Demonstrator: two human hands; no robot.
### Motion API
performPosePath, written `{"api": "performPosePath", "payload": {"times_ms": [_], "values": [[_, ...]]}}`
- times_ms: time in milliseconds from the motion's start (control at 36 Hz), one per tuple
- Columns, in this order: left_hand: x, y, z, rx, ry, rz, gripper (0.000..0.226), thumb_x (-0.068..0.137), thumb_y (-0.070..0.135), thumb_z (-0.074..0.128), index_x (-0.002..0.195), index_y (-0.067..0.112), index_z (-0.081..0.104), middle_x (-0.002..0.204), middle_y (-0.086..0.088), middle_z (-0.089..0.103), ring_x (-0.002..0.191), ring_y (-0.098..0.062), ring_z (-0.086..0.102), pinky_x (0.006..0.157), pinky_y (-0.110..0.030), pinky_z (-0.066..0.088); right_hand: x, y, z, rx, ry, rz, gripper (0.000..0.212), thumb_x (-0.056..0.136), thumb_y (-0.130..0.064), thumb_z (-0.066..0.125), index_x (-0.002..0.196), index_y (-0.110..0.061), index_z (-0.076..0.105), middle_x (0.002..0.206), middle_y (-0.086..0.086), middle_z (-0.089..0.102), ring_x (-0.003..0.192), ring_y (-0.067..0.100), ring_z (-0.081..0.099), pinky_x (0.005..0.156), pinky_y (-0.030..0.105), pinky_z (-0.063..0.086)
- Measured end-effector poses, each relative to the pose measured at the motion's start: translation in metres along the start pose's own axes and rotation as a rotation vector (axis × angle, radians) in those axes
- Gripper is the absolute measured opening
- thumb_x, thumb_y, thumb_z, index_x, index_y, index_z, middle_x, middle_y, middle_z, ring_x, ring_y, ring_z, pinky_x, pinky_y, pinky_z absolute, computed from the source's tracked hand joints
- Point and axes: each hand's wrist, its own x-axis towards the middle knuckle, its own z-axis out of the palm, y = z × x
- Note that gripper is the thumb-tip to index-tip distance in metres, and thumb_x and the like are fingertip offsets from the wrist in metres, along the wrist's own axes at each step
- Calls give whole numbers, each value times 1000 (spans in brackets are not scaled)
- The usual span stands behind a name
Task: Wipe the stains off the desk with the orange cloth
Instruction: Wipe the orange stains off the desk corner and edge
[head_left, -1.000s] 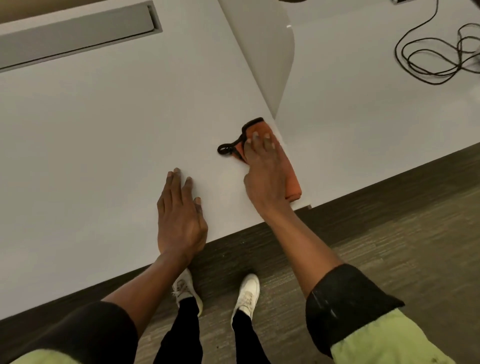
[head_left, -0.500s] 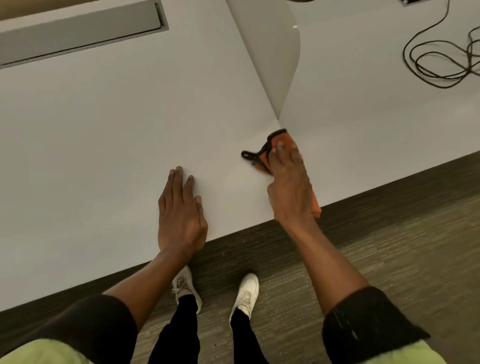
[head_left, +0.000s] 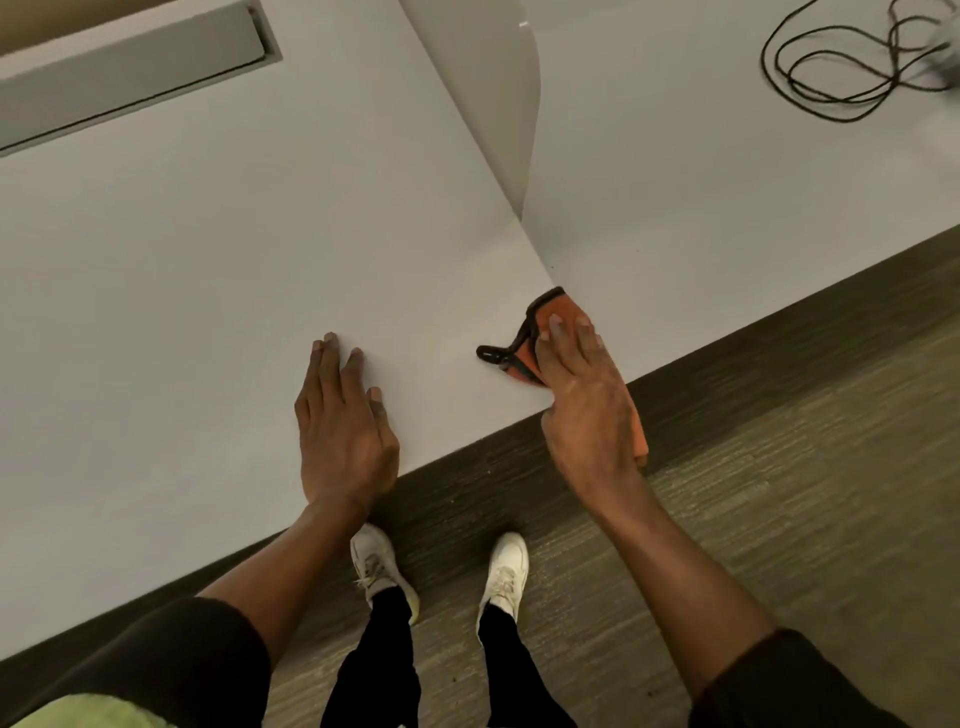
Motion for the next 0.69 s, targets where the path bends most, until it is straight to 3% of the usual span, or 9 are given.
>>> {"api": "performPosePath", "payload": {"times_ms": [167,333,472,583,694], "values": [[-1,-2,4,19,18,3,53,114,32,33,164,14,34,181,-8,18,170,-25,10,136,-51,16,40,4,4,91,89,53,74,93,12,54,162,-9,37,173,13,30,163,32,21,133,48,25],[-1,-3,5,26,25,13,54,112,34,30,163,15,35,181,-9,19,170,-26,12,136,-49,15,-20,-23,32,81,154,-12,70,91,5,40,161,-5,38,171,17,32,164,35,17,133,53,21],[-1,-5,6,30,18,16,57,112,37,29,164,14,34,181,-9,19,169,-26,12,136,-50,16,-76,-56,65,141,218,16,80,87,7,54,163,-7,34,173,15,29,165,33,15,131,54,29],[-1,-5,6,27,15,15,57,113,36,29,165,13,33,182,-9,18,169,-26,12,136,-49,14,-98,-72,86,145,263,70,72,93,1,30,165,-6,27,175,17,22,165,35,12,128,55,33],[-1,-5,6,25,9,23,55,114,31,34,165,11,34,181,-11,18,169,-27,12,136,-48,13,-81,-73,92,170,362,112,65,96,3,30,160,-4,40,172,18,31,164,36,17,129,56,30]]}}
